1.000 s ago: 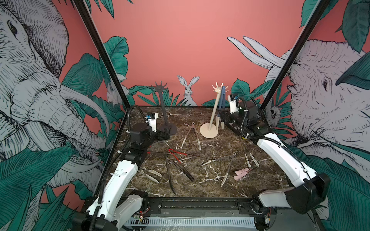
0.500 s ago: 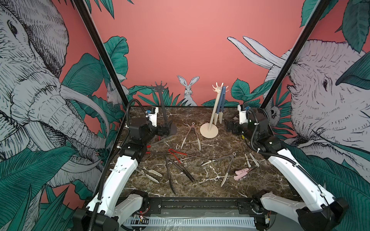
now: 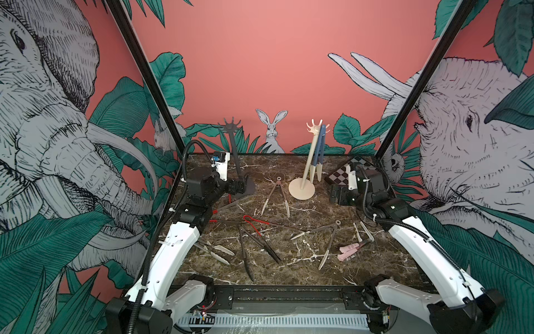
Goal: Hang food tongs on kitchen utensil racks
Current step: Pick up the food tongs from the center of the board.
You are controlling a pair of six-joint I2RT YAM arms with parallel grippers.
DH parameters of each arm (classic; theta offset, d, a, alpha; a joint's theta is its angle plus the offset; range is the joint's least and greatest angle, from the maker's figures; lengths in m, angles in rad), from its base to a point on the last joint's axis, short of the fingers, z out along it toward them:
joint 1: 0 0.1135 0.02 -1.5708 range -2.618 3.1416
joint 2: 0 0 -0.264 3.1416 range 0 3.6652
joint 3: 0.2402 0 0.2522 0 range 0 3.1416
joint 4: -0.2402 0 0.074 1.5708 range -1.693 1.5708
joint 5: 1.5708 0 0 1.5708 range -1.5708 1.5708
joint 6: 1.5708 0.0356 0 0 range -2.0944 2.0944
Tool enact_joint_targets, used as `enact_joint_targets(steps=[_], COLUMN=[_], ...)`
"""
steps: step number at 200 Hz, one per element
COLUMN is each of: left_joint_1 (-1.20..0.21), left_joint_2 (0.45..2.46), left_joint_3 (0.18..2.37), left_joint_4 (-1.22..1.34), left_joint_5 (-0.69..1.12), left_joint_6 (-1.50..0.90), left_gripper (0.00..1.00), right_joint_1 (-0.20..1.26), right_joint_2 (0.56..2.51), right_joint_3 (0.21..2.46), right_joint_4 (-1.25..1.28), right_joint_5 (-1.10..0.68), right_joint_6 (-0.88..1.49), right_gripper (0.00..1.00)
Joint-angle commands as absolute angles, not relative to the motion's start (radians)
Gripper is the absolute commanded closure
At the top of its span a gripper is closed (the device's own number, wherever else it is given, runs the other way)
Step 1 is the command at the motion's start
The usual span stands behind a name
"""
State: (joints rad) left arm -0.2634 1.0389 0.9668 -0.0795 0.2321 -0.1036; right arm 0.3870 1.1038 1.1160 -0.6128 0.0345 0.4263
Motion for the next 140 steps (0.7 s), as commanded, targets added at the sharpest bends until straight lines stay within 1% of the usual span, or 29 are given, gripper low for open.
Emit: enact_joint_targets(steps=[1,30,76,104,140], left_joint_1=[-0.268,-0.268,-0.268,-0.268,-0.268], left_joint_2=[1.009,1.000,0.979,0.969,0.962], left_joint_3=[0.987,0.980,0.962,0.947,0.938], left_joint_4=[-0.083,-0.086,-0.091,-0.086,-0.082], left_joint_5=[0.248,0.252,0.253,0.256,0.258], left_joint_6=[-0.089,-0.095,-0.103,-0.120,-0.129], left_gripper=[0.00,0.01,0.00,0.01,0.00], right_joint_1=[0.374,0.367,0.364,0.364,0.363], right_joint_2=[1.129,1.159,1.182,1.202,1.263], right_joint_3=[1.091,1.055,0.969,0.933,0.901], right_joint_4=[-0.722,-0.785,-0.816,-0.806,-0.792], right_joint_5=[-0.026,-0.074,-0.126,-0.150,-0.187], right_joint_6=[0.514,0.558,0.635,0.672,0.706], right_gripper=[0.01,0.01,0.06,0.12,0.24])
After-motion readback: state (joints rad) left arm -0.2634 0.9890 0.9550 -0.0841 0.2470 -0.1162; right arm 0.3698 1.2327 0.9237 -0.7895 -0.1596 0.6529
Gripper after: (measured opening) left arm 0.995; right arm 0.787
